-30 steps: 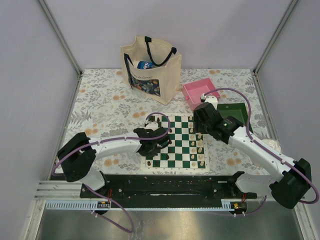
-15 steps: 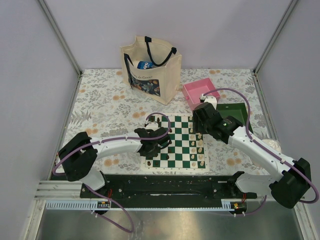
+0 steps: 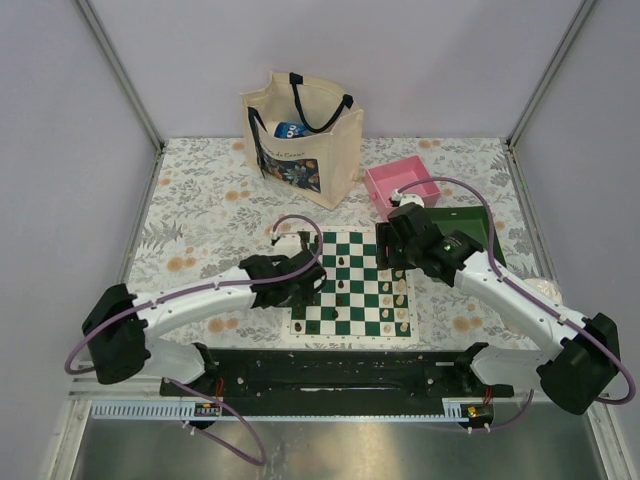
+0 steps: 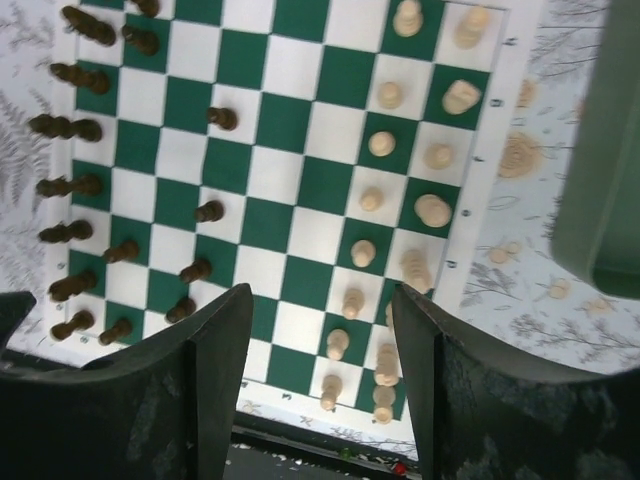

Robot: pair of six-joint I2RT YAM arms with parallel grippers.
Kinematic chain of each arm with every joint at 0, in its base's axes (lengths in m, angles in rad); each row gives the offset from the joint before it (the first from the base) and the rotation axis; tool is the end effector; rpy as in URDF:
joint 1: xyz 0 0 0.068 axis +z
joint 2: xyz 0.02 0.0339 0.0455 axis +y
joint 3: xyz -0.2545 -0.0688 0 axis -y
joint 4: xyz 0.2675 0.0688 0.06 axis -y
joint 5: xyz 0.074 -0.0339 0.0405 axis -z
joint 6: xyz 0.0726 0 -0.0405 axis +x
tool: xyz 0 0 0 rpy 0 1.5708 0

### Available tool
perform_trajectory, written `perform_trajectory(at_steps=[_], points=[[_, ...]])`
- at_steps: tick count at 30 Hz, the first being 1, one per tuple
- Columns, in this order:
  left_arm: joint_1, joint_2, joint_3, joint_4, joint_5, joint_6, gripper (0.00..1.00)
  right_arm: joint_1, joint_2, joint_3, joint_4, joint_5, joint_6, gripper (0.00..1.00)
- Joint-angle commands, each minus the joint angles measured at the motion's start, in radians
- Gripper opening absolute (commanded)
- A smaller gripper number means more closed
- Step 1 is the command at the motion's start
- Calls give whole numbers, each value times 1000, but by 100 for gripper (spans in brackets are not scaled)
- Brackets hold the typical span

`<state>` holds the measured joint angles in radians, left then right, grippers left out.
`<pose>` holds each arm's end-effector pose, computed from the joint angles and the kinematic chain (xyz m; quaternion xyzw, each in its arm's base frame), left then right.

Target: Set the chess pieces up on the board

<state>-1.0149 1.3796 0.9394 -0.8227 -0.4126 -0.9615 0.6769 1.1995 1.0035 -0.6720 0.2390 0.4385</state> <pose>0.1734 -0.2240 0.1698 -0.0056 0.9677 -0.0140 0.2516 0.2408 0.1715 0.2471 -0.0701 0.9305 0.0859 0.3492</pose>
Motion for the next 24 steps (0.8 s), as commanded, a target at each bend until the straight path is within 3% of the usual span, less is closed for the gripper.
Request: perform_trajectory(at_steps=[1, 5, 19, 24], points=[[12, -103, 10, -87, -156, -17, 80, -5, 40, 14, 69, -191, -8, 67], [87, -168, -4, -102, -193, 21, 99, 16, 122, 35, 68, -274, 12, 66], [476, -433, -76, -38, -160, 317, 99, 61, 527, 317, 36, -245, 6, 61], [521, -459, -122, 5, -153, 345, 99, 66, 646, 401, 19, -198, -4, 59]])
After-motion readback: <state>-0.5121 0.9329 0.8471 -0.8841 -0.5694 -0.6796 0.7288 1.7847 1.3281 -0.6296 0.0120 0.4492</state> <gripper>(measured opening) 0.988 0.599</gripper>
